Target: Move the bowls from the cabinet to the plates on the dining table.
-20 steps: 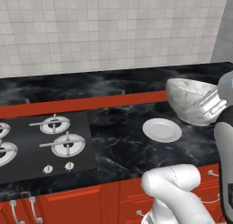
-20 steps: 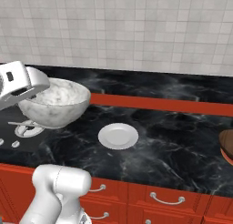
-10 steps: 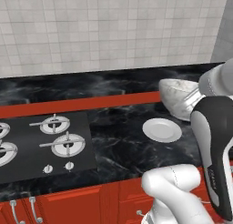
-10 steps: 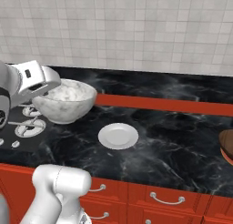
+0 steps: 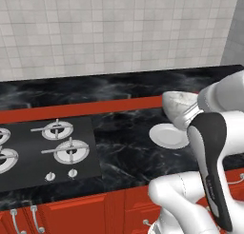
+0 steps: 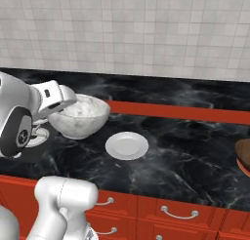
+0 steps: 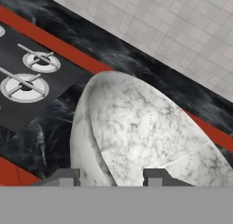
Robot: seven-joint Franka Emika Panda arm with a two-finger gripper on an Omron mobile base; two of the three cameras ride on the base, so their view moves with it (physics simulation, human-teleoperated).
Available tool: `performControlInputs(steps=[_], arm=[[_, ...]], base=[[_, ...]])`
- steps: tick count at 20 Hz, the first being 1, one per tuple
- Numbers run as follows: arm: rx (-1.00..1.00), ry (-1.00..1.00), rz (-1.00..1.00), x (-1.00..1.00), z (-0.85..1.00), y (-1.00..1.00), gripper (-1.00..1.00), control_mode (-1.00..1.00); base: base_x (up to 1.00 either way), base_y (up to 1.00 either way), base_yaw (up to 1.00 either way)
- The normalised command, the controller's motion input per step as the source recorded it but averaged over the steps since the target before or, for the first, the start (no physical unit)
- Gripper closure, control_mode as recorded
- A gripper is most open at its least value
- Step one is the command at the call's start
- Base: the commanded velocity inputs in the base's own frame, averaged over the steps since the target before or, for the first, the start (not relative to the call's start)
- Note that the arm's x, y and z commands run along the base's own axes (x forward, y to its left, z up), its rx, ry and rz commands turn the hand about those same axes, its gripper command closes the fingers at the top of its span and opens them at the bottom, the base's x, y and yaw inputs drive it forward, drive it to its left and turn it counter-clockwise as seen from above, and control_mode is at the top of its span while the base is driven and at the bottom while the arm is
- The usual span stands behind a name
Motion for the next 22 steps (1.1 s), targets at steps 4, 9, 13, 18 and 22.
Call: performControlInputs(steps=[4,9,13,18,22], arm=[[0.0,0.01,0.0,0.05,-0.25,-0.12,1.0,-1.0],[0.0,0.07,0.0,0.0,-0.12,-0.13,1.0,-1.0],[0.0,0.07,0.0,0.0,-0.05,-0.13,1.0,-1.0],[0.0,0.06,0.0,0.0,-0.01,-0.14,1.0,-1.0],[-0.01,0.0,0.0,0.02,-0.21,-0.15,1.0,-1.0]], base=[[0.0,0.0,0.0],[0.0,0.0,0.0],[0.0,0.0,0.0],[0.0,0.0,0.0],[0.0,0.0,0.0]])
